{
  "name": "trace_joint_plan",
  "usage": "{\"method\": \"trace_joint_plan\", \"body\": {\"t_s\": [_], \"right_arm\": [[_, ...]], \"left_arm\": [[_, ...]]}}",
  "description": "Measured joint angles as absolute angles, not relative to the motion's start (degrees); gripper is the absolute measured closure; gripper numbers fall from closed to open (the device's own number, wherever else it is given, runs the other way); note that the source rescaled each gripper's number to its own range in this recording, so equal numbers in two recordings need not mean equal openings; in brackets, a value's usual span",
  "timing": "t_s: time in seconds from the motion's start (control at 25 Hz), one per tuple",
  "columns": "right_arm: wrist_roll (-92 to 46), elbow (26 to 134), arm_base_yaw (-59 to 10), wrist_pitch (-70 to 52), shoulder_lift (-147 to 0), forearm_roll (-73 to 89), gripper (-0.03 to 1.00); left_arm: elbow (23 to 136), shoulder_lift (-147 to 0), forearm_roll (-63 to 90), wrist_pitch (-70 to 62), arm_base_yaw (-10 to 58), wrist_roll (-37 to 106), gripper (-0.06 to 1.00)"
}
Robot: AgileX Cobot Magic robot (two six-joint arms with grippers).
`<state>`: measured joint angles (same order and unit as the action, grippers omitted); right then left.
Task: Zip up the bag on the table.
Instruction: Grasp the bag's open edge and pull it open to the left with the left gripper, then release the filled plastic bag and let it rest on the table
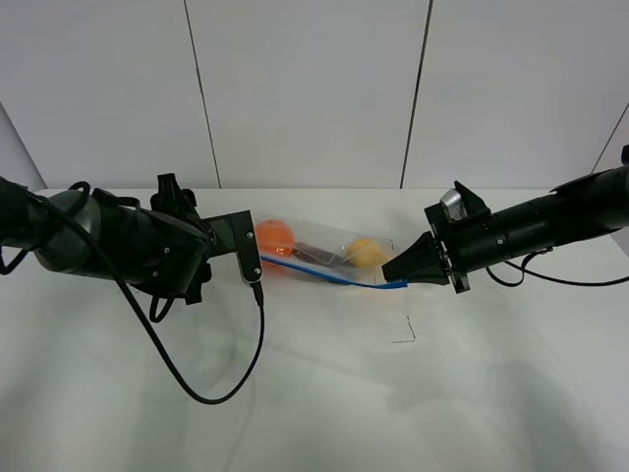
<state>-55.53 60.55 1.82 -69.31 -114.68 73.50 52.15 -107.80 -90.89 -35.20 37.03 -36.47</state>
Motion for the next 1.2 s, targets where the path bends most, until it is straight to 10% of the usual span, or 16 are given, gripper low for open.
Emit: {"method": "trace_joint_plan", "body": {"t_s": [0.8, 1.2], "right_arm": [[-55.7, 60.5, 1.8, -69.3, -114.7, 73.5, 0.97], [-56.3, 60.5, 1.8, -69.3, -114.7, 73.5, 0.97]], "left_arm": [[52.4, -100.6, -86.7, -35.4, 37.1, -37.9, -0.05], [68.2, -89.1, -60.1, -39.4, 36.5, -20.5, -0.06]]}}
